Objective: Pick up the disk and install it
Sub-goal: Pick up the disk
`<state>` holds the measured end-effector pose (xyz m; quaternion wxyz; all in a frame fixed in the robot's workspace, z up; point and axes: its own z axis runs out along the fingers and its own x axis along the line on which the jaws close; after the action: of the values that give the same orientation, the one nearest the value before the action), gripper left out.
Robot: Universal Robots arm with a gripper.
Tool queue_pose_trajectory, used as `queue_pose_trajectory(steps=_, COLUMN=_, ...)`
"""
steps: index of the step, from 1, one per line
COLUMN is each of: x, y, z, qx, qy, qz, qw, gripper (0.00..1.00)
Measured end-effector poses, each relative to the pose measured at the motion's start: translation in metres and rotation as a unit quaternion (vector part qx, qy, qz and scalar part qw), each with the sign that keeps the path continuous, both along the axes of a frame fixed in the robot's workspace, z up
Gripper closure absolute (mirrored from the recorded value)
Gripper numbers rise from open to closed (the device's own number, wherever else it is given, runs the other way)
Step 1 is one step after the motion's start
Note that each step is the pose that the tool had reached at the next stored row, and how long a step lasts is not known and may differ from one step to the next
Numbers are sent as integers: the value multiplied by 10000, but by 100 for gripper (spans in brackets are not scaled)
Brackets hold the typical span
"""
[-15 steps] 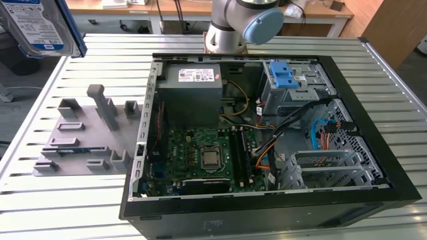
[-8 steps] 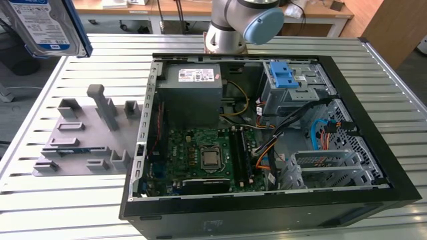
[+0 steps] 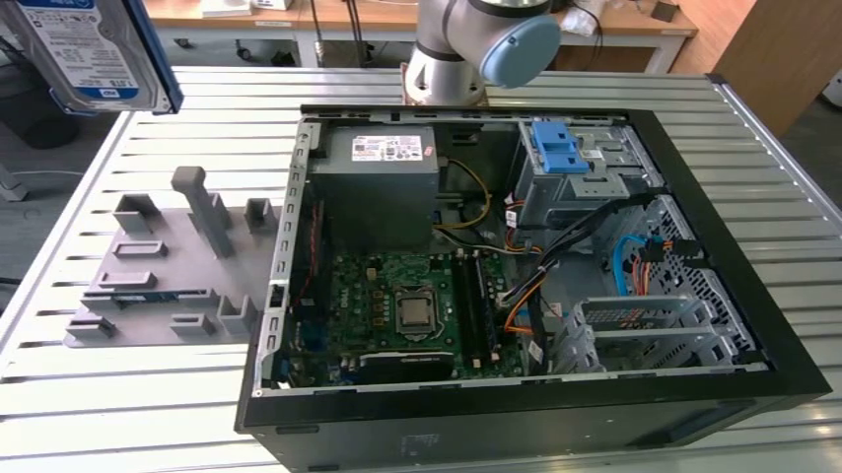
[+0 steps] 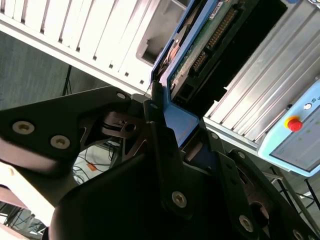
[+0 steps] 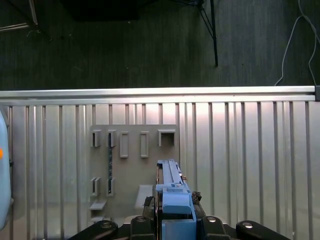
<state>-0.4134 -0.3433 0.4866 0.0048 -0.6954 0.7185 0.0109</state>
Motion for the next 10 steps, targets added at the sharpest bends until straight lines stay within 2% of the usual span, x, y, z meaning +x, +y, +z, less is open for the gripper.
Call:
queue_pose_trajectory(steps=6, x=0, y=-107, z=0, qx=1, qy=0, qz=-1, qw=10000, gripper=64)
queue_pose_trajectory(steps=10, x=14, y=-116, z=0, qx=0, qy=0, qz=-1, qw=10000, gripper=64)
